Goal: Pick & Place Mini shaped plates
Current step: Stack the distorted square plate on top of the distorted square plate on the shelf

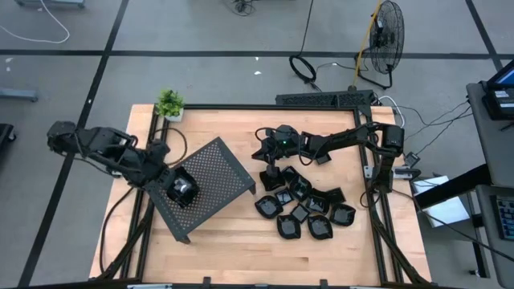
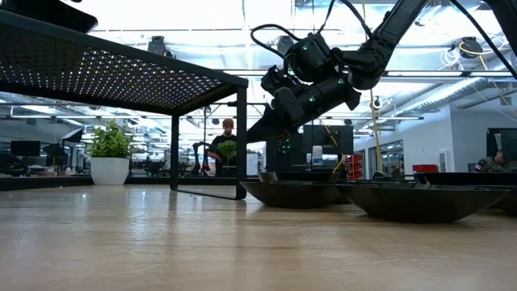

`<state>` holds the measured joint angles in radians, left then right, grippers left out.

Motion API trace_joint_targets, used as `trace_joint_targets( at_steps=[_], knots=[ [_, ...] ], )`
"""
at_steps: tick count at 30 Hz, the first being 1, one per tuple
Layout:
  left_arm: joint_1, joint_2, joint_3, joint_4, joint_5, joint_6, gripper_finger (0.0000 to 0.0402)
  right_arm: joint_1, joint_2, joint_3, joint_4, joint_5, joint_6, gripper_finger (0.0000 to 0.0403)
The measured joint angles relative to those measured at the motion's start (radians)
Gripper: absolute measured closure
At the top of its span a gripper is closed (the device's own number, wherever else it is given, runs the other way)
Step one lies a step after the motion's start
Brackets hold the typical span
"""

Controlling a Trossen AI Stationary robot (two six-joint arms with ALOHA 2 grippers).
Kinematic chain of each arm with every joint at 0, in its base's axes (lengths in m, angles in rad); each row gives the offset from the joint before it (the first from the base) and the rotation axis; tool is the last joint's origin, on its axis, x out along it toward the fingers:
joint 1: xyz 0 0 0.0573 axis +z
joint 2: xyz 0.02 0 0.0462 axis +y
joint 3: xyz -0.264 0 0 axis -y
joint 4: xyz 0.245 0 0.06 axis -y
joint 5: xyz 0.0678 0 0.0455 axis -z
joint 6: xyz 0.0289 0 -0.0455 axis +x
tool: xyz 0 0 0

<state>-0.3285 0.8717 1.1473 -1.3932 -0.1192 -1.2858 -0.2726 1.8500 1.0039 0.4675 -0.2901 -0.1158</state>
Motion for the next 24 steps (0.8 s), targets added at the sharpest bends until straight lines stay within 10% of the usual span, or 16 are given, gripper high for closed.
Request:
trace_joint_targets(
  at_steps=[24],
  knots=[
    [-0.145,0.107,0.000,-0.009,-0.064,-0.116,0.0321,0.000,0.000,0.000,0.007,0.000,0.022,0.0383]
  ],
)
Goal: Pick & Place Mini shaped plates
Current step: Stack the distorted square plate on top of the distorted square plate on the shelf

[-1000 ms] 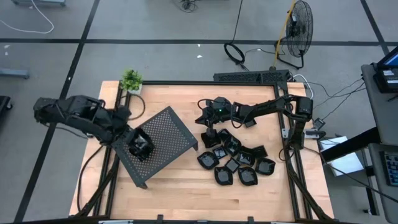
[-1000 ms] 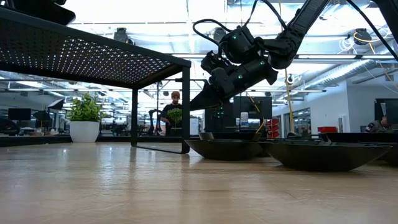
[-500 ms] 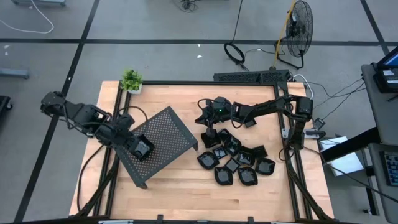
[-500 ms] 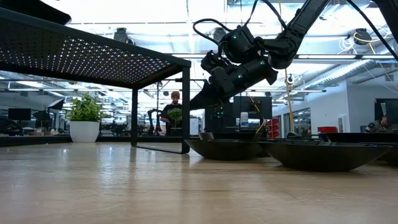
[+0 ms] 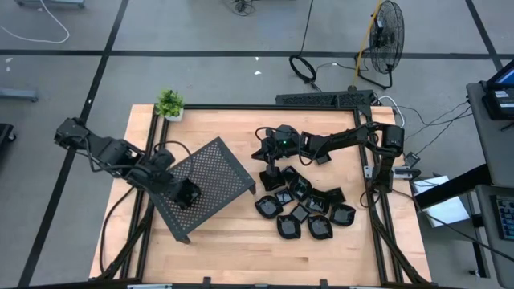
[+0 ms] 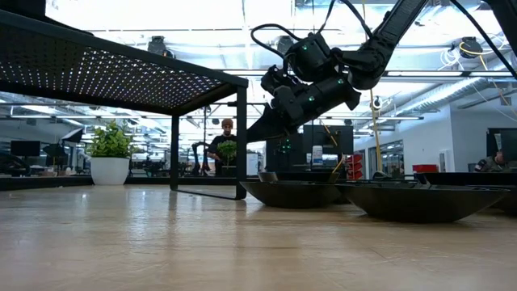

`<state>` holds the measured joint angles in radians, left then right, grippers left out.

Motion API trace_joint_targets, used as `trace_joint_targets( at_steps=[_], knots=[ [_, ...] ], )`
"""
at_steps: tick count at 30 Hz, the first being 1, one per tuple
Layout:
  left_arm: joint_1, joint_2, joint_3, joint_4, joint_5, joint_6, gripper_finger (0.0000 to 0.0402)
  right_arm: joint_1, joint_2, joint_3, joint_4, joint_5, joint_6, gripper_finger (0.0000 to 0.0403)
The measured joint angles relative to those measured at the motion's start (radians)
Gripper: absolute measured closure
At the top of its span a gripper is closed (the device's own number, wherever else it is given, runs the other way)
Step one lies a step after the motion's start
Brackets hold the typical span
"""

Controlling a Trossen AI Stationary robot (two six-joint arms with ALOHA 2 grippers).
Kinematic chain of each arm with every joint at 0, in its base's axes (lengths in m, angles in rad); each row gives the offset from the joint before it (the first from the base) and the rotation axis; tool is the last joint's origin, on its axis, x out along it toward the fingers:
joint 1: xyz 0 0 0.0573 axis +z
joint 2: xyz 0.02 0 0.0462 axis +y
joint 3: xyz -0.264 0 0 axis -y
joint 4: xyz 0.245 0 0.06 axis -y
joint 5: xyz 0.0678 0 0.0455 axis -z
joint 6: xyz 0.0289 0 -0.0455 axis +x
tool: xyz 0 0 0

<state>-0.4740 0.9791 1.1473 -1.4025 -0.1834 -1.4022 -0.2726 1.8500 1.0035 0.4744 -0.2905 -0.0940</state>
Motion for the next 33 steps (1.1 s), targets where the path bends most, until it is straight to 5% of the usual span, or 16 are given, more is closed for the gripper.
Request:
trace_joint_targets(
  at_steps=[9,15,23,28,33],
  knots=[
    [0.002,-0.089,0.000,0.022,-0.384,0.261,0.0262,-0.022,-0.092,0.000,-0.113,0.019,-0.035,0.0383],
    [0.002,-0.167,0.000,0.008,-0.779,0.322,0.0248,-0.027,-0.301,-0.062,-0.259,0.225,-0.130,0.0374],
    [0.002,-0.275,-0.086,0.107,-0.794,0.380,0.0249,-0.098,-0.508,-0.251,-0.279,0.376,-0.115,0.0258],
    [0.002,-0.391,-0.277,0.252,-0.738,0.407,0.0247,-0.190,-0.502,-0.310,-0.270,0.425,0.011,0.0169],
    [0.002,-0.472,-0.403,0.341,-0.712,0.397,0.0240,-0.238,-0.436,-0.311,-0.264,0.417,0.064,0.0137]
  ],
)
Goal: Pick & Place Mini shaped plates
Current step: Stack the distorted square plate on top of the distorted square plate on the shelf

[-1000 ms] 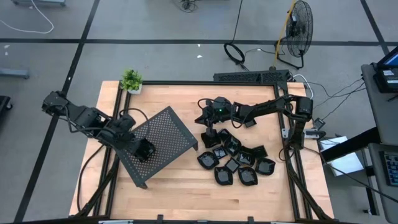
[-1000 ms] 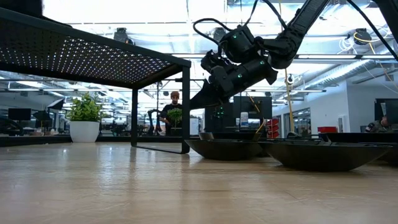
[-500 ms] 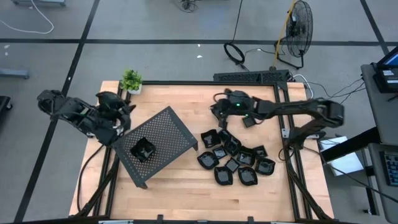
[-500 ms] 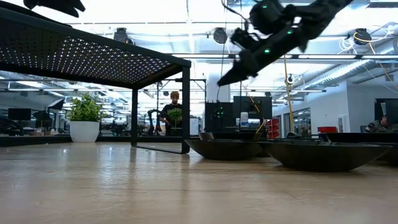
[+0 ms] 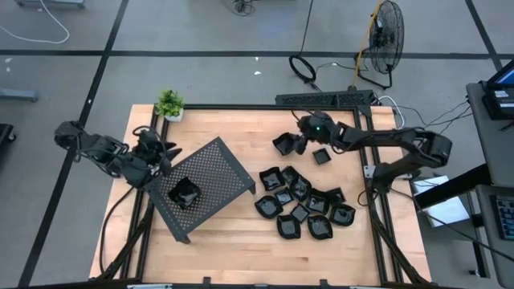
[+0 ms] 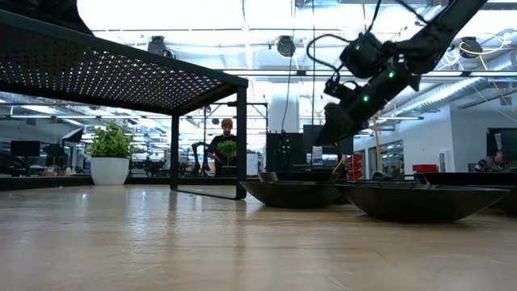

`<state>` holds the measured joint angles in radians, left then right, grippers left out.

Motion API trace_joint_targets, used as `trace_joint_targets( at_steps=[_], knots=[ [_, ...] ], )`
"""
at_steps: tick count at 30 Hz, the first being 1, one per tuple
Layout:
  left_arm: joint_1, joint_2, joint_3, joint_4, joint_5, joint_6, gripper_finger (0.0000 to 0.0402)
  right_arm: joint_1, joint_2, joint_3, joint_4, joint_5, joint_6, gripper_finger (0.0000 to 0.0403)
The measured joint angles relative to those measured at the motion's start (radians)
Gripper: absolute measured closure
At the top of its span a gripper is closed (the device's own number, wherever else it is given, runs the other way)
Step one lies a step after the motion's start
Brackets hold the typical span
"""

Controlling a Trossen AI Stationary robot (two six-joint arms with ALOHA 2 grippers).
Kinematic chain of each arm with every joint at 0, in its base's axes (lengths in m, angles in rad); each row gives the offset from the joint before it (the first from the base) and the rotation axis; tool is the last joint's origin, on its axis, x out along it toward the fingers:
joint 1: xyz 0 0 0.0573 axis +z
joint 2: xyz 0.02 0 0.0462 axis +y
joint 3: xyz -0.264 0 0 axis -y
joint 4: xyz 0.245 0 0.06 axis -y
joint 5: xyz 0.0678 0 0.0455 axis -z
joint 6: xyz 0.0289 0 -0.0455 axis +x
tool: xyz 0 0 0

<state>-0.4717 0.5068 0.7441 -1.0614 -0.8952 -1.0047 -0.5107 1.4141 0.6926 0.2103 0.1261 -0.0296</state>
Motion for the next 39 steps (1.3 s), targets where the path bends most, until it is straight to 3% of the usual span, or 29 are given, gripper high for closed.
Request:
trace_joint_targets(
  at_steps=[7,39],
  knots=[
    [0.000,-0.010,-0.017,0.036,-0.132,0.028,0.0238,-0.029,0.101,0.000,0.003,-0.080,0.062,0.0155],
    [0.000,-0.009,-0.017,0.041,-0.099,0.041,0.0238,-0.011,0.158,0.002,-0.034,-0.153,0.127,0.0236]
  ],
)
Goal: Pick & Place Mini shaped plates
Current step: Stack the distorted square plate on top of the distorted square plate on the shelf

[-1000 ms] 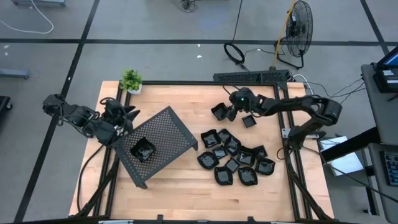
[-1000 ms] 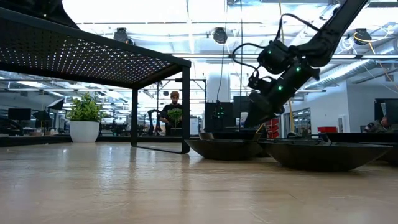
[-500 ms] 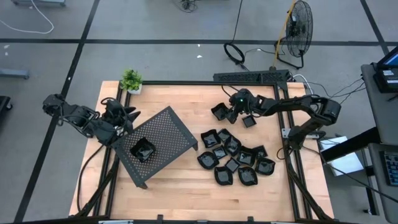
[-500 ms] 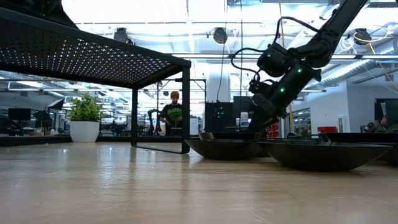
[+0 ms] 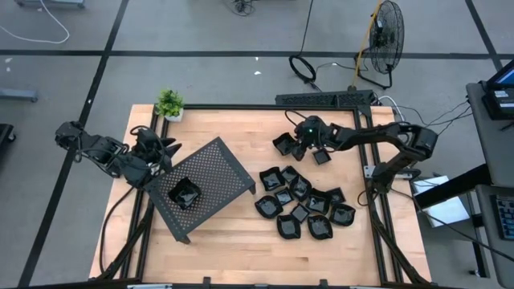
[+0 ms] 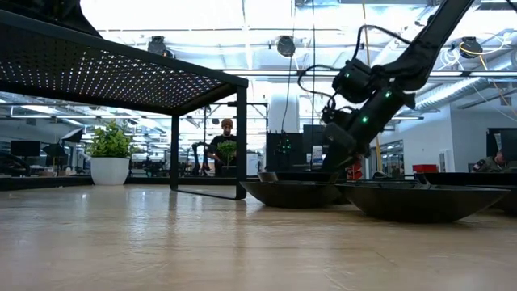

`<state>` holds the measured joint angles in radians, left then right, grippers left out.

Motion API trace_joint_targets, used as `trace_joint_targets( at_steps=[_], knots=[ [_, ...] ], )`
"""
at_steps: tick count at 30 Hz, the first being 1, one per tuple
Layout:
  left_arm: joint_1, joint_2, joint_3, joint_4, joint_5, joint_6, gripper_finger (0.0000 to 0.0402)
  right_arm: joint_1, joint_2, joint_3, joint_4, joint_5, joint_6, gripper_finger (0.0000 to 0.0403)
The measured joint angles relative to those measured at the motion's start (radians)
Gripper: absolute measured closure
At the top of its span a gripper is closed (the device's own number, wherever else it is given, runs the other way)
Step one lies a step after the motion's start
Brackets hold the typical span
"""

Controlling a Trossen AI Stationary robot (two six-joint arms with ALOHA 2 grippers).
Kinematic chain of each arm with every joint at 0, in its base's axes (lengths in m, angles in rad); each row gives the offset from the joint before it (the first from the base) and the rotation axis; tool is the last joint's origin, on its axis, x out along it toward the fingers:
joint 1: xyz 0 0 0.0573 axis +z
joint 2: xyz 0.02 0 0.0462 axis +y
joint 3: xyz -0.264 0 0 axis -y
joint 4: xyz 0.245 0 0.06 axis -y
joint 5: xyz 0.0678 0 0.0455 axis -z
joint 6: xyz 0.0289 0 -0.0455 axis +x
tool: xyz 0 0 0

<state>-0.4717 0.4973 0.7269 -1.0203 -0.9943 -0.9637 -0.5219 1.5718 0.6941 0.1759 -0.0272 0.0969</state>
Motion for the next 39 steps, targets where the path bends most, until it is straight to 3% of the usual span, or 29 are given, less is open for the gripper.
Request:
trace_joint_targets(
  at_steps=[7,13,18,26,39],
  knots=[
    [0.000,0.000,0.000,0.000,0.002,-0.001,0.0238,-0.002,0.087,-0.001,0.088,0.000,0.013,0.0235],
    [0.000,0.000,0.000,-0.001,0.002,0.012,0.0238,0.000,0.069,0.000,0.124,0.000,0.011,0.0244],
    [0.000,0.000,0.000,-0.001,0.002,0.012,0.0238,0.000,0.045,0.000,0.120,0.000,-0.004,0.0278],
    [0.000,0.000,0.000,-0.001,0.002,0.008,0.0238,0.000,0.044,0.000,0.032,-0.003,-0.015,0.0366],
    [0.000,0.000,0.000,0.001,0.001,0.001,0.0238,0.000,0.043,0.000,0.059,-0.005,-0.120,0.0402]
  ],
)
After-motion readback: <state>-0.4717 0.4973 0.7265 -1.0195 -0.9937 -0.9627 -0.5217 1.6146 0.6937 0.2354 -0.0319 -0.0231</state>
